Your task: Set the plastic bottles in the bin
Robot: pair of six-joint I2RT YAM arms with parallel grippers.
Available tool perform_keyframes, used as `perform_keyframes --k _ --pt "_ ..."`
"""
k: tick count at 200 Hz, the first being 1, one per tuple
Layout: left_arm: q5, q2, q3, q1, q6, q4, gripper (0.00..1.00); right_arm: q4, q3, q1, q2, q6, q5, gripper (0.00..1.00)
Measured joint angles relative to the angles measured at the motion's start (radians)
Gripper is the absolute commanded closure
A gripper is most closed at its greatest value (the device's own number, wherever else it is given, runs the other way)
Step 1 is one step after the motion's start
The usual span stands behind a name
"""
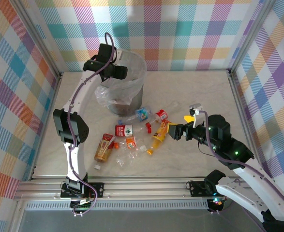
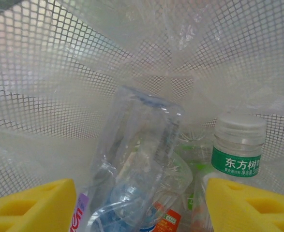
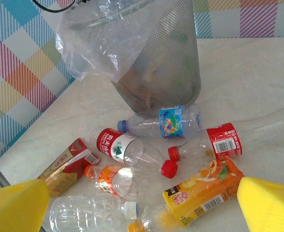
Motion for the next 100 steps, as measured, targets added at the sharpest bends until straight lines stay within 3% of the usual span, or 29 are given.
perform_keyframes --k 48,71,100 --pt "0.037 -0.069 0.000 0.000 -0.022 -0.008 0.14 -0.008 0.000 0.000 0.006 0.004 0.001 0.00" --pt "0.066 -0.125 0.000 0.000 -0.040 -0.018 0.00 -0.008 0.000 0.000 0.006 0.011 0.002 0.00" --pt "0.117 -0.234 -0.046 0.000 -0.065 -0.017 0.00 -0.009 0.000 0.000 0.006 0.020 0.013 0.00"
